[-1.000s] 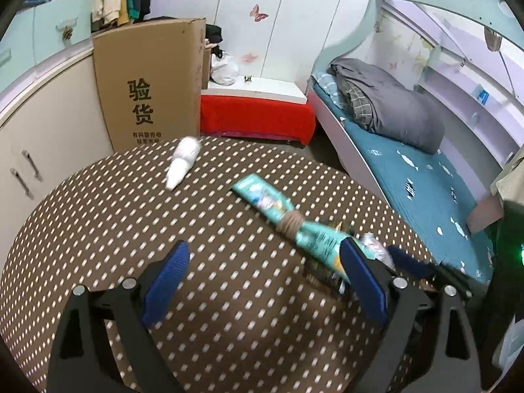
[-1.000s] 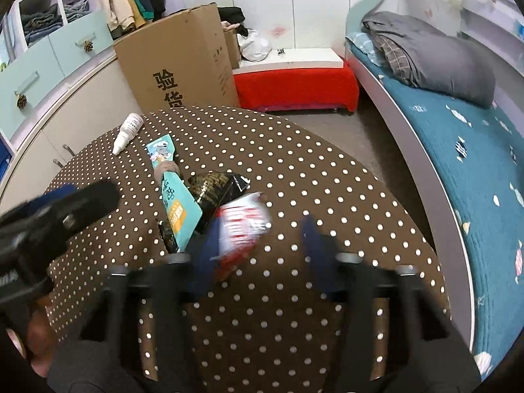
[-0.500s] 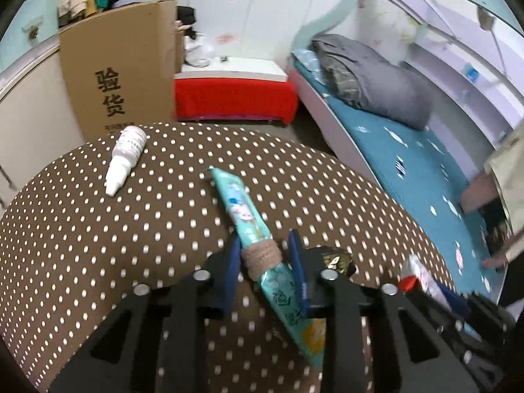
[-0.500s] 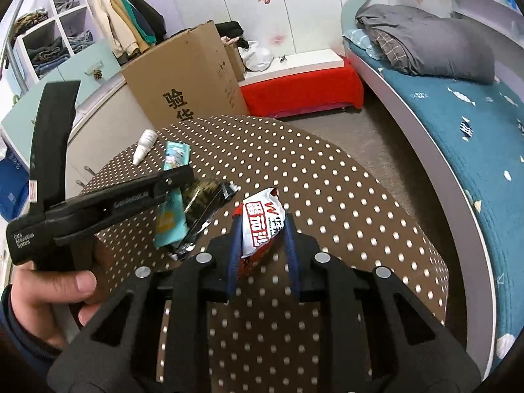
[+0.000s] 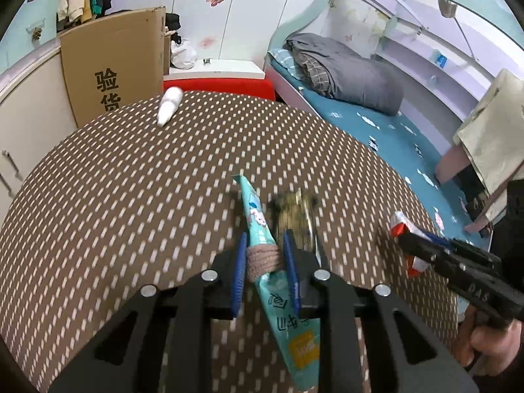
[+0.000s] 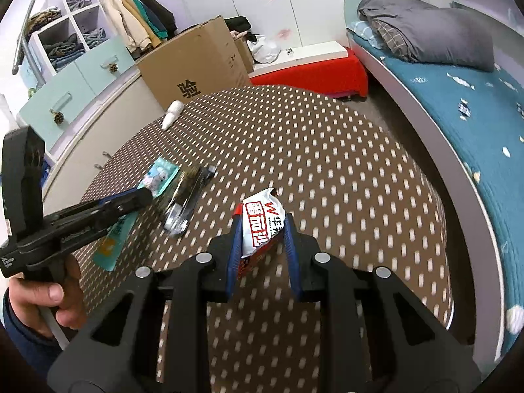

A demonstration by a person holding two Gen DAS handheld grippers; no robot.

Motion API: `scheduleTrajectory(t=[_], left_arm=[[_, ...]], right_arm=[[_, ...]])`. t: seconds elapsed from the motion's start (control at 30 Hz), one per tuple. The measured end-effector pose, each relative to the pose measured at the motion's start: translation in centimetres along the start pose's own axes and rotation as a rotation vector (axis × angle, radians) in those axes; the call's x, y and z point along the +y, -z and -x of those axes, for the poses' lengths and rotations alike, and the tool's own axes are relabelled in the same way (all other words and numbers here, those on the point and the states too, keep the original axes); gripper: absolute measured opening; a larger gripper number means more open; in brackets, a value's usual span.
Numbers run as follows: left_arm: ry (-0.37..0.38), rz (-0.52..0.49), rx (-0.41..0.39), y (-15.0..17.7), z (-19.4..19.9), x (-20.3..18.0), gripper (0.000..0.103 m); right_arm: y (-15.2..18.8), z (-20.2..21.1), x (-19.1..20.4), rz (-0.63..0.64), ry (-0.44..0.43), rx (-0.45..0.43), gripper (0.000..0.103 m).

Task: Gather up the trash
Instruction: 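Grasp the teal toothpaste tube with the left tool while the right tool grasps the red-white wrapper, then carry the tube with the left tool while the right tool carries the wrapper, both releasing into the bucket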

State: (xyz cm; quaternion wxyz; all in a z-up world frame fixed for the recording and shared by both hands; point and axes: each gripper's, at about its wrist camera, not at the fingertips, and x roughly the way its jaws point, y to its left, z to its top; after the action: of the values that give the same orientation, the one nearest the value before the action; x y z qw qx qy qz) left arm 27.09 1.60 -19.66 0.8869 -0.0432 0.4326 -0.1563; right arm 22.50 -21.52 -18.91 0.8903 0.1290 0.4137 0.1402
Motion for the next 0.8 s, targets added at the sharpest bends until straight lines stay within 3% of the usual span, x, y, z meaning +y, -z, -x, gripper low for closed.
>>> scheduleTrajectory(t=[0.23,0.3,0.4,0.5,0.8], left_arm=[[-0.069,-0.072,0.034,5.1,2.6,-0.1,0.023],[-0.078,-0.087,0.029,5.9,2.8,-0.2,0.029],[-0.096,-0.107,0.025,6.3,3.1,-0.7,0.029],[-0.079,-0.110,0.031,6.7,3.2,-1.4,0.022],[-0.025,-0.055,0.031,9.1,5.8,-2.5,0.022]], right_arm=[[3.2,1.7,0.5,0.003,0.018,0.027,0.025],[3.7,1.8,0.7,0.003,0.025,0.030,0.025],[4.1,1.9,0.9,0.010,0.033,0.027,0.025],[4.4,2.2,1.0,0.000,0.029,0.024,0.025],[5.1,4.3,-0.6,-0.055,0.008,-0.006,0.025]])
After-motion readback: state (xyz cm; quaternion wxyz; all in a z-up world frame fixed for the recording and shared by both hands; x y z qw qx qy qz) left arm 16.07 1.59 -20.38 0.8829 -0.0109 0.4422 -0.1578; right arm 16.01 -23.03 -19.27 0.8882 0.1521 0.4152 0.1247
